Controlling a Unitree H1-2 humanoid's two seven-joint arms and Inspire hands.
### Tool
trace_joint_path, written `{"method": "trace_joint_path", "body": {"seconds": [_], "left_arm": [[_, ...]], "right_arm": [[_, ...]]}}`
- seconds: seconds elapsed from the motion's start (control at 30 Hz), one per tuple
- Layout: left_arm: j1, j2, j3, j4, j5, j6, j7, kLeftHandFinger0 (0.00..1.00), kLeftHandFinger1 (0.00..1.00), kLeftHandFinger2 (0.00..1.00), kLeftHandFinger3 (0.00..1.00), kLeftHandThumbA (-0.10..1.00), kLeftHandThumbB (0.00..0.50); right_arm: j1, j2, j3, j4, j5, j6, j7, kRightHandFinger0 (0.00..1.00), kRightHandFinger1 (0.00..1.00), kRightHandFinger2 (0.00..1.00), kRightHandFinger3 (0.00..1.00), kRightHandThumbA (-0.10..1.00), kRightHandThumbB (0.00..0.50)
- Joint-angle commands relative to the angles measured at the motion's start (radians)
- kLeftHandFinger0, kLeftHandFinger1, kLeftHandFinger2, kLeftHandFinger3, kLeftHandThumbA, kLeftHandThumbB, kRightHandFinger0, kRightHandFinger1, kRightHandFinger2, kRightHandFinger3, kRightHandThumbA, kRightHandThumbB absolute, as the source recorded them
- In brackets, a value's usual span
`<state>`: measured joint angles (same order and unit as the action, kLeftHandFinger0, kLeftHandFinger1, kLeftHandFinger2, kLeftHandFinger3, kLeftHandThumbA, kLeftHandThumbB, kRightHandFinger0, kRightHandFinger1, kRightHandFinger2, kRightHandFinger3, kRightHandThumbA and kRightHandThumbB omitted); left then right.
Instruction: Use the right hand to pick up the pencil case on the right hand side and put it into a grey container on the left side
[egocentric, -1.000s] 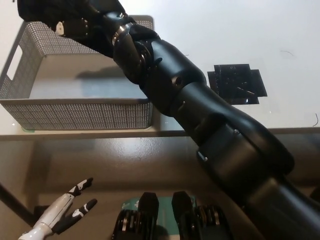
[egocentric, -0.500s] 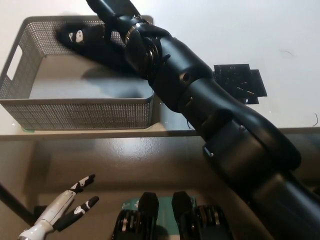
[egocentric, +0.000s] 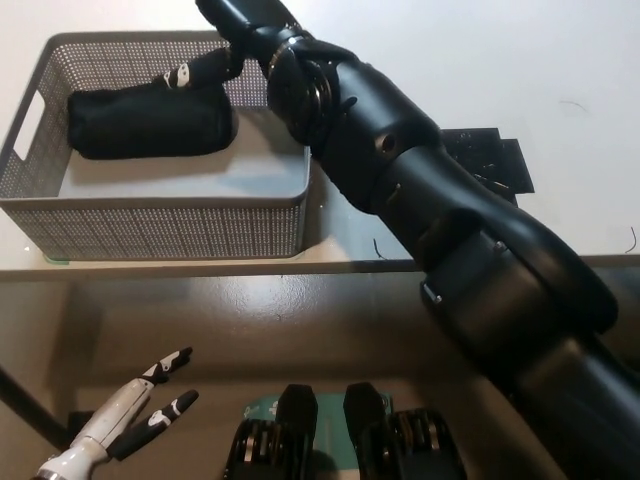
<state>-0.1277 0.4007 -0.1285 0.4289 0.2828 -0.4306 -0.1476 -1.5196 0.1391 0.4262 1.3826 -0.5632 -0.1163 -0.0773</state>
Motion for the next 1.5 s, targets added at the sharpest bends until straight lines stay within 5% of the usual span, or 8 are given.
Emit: {"method": "trace_joint_path", "body": {"seconds": [0.0, 0.83, 1.17, 1.47], "left_arm": [[-0.022, 0.03, 0.012, -0.015, -0.023, -0.007, -0.013, 1.0, 1.0, 1.0, 1.0, 0.96, 0.418], [-0.001, 0.037, 0.015, 0.001, 0.004, -0.007, 0.0, 1.0, 1.0, 1.0, 1.0, 1.0, 0.429], [0.01, 0.034, 0.023, 0.004, -0.01, 0.003, -0.002, 1.0, 1.0, 1.0, 1.0, 1.0, 0.443], [0.019, 0.036, 0.036, 0.005, -0.022, 0.023, -0.014, 1.0, 1.0, 1.0, 1.0, 1.0, 0.453]], "right_arm": [[-0.065, -0.038, 0.012, -0.051, -0.003, 0.012, -0.006, 1.0, 1.0, 1.0, 1.0, 1.0, 0.48], [0.177, -0.363, -0.035, -0.766, -0.011, 0.228, 0.22, 1.0, 1.0, 1.0, 1.0, 1.0, 0.449], [0.34, -0.524, -0.126, -0.996, 0.008, 0.259, 0.254, 1.0, 1.0, 1.0, 1.0, 1.0, 0.478], [0.511, -0.61, -0.256, -1.2, 0.089, 0.302, 0.288, 1.0, 1.0, 1.0, 1.0, 1.0, 0.447]]}}
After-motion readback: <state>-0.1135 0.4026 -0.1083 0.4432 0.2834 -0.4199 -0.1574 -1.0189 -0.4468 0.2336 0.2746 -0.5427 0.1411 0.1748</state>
